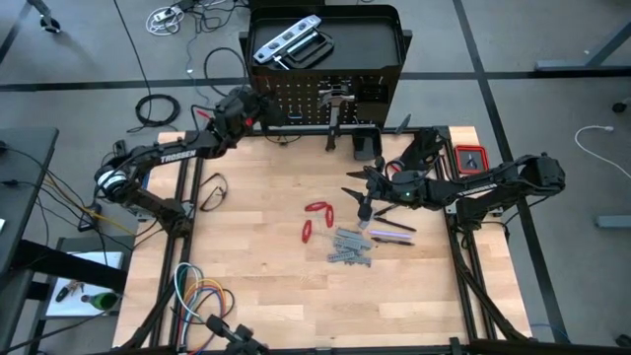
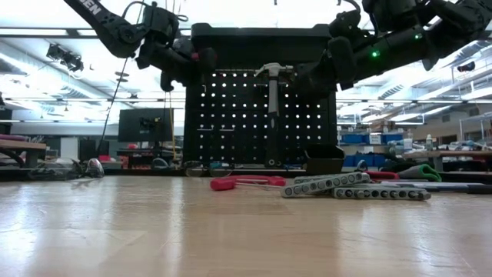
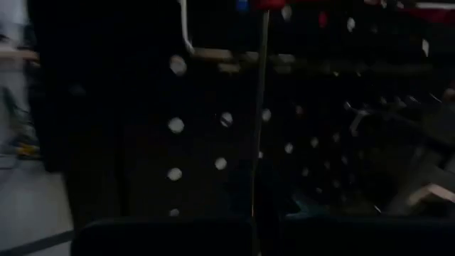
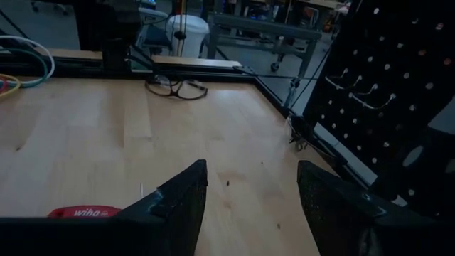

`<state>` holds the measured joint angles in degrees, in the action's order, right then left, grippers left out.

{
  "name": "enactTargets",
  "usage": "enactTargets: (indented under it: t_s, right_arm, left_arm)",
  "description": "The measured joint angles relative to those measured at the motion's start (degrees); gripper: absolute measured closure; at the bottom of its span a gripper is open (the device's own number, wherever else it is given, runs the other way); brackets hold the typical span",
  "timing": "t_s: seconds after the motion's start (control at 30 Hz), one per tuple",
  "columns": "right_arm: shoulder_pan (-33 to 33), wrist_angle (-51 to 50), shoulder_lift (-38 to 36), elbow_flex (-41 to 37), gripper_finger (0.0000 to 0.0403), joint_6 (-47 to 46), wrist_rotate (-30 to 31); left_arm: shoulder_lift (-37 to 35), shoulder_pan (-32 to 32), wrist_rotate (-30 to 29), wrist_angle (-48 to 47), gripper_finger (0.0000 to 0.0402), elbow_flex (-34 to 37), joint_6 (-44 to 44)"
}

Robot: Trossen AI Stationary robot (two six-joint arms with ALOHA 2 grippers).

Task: Hang tools onto peg board
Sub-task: Hang the allen wrench onto the peg board

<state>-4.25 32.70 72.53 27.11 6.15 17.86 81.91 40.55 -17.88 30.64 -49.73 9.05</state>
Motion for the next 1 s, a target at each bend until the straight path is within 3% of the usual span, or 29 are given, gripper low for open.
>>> enactTargets:
  t_s: [0.23, 0.43, 1.0]
  right_arm:
    - [0.06, -1.92, 0.0, 0.0, 0.0182, 0.02, -0.02]
    - [0.07, -2.67, 0.0, 0.0, 0.0183, -0.13, -0.04]
    - [1.14, 1.21, 0.0, 0.0, 0.0183, 1.48, -0.04]
  left_arm:
    - [0.0, -2.44, -4.72, 1.63, 0.0401, 0.0, -3.09]
    - [0.0, -3.16, -4.72, 1.26, 0.0401, 0.0, -4.05]
    - [0.0, 1.04, 2.11, 0.73, 0.0401, 0.02, 0.25]
